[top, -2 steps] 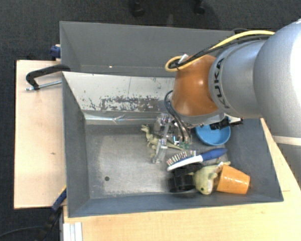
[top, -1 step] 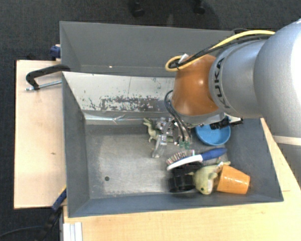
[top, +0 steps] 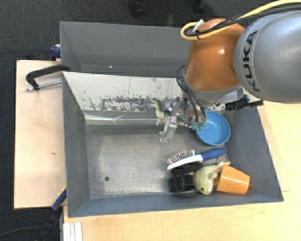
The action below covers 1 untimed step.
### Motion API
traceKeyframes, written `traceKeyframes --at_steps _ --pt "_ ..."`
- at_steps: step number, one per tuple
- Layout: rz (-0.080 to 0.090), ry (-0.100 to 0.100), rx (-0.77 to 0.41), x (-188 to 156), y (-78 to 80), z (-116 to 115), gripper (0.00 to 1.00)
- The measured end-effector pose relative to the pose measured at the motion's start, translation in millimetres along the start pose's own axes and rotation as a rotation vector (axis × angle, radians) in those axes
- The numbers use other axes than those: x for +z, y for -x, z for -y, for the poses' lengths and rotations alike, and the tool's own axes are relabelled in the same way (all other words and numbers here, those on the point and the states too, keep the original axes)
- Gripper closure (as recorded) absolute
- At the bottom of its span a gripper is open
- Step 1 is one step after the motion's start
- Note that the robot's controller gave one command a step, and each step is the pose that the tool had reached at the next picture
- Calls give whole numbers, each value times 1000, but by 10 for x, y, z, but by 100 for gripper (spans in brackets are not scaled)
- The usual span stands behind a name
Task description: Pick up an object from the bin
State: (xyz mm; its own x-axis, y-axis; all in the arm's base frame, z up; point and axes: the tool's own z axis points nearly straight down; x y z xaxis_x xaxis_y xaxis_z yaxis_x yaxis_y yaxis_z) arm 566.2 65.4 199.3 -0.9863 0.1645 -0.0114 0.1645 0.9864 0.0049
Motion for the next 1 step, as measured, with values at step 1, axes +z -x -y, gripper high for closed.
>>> traceKeyframes --at_steps 1 --pt "-1 0 6 -453 81 -53 100"
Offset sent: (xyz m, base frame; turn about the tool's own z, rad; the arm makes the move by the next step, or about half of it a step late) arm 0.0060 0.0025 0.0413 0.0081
